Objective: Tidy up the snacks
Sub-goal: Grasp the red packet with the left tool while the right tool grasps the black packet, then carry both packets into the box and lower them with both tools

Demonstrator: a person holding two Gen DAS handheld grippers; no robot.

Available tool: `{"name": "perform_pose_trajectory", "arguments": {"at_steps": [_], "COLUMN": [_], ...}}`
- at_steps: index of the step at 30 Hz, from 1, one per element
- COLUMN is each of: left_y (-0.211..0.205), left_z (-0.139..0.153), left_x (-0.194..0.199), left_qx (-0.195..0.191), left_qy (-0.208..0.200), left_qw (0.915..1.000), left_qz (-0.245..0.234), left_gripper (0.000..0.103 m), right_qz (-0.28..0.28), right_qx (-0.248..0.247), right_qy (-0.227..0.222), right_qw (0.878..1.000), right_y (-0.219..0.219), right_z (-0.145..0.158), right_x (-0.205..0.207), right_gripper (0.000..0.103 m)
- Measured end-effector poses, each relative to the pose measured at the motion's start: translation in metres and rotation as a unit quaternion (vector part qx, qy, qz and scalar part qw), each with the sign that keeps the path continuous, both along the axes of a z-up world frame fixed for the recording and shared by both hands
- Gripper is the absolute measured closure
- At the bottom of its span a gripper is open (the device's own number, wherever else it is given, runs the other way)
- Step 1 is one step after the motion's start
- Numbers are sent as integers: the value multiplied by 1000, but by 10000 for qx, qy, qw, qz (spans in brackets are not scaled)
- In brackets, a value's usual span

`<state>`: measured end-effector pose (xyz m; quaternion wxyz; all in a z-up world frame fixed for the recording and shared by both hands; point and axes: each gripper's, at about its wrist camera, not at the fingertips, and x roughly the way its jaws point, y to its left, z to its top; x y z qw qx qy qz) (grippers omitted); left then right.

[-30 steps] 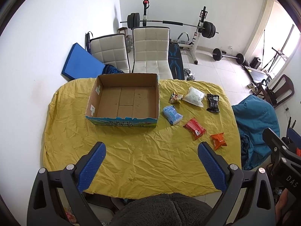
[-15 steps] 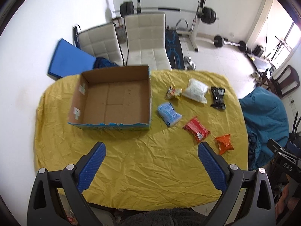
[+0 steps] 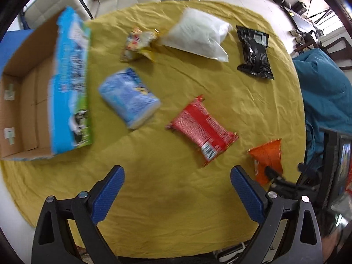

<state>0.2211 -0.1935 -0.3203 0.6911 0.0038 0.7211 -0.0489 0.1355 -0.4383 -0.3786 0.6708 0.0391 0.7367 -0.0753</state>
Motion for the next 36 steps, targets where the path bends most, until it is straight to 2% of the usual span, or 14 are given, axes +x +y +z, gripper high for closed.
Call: {"name": "perform_pose_trajectory", "arguments": {"at_steps": [5,10,11,12,14,17,20,22,26,29,30,31,32,36], "left_y": [-18,-31,-33,-36,-39,-47,-53,-52,-42,-21,-16,-7,-3,16], "left_z": [-52,-93,-98,-101,-99,-85,-70,-67,-64,-64,-66,-67,-67,-53], "left_x": [28,40,41,41,39,40,46,51,58,65,64,62,62,59], "left_qx": [-180,-89,-80,-100,-203,55,421,502,274,-62,-176,-316,-385,-474], "left_qy": [711,1145,1168,1186,1118,719,255,126,215,435,513,580,585,491], "left_qw": [9968,9924,9923,9922,9929,9974,9983,9977,9987,9990,9983,9970,9962,9959], "left_qz": [312,434,405,365,362,51,-319,-428,-365,52,216,414,514,592], "left_gripper": [12,13,18,28,35,43,49,50,50,50,50,50,50,52], "right_qz": [-303,-328,-341,-356,-396,-477,-544,-577,-754,-826,-820,-791,-758,-523], "right_qx": [441,646,691,725,772,872,935,900,1047,1107,1101,1060,994,777], "right_qy": [181,190,179,143,25,-199,-399,-518,-581,-442,-359,-219,-88,-6], "right_qw": [9984,9972,9969,9966,9962,9948,9933,9929,9899,9894,9899,9910,9921,9956], "right_y": [-10,-27,-30,-34,-45,-59,-67,-65,-53,-45,-43,-41,-39,-39], "right_z": [-34,-34,-28,-22,-8,7,13,8,-2,-21,-28,-37,-43,-48], "right_x": [4,-2,-1,-1,3,22,63,98,162,195,202,206,211,199], "right_gripper": [11,11,11,11,11,11,11,11,11,13,19,31,35,44]}}
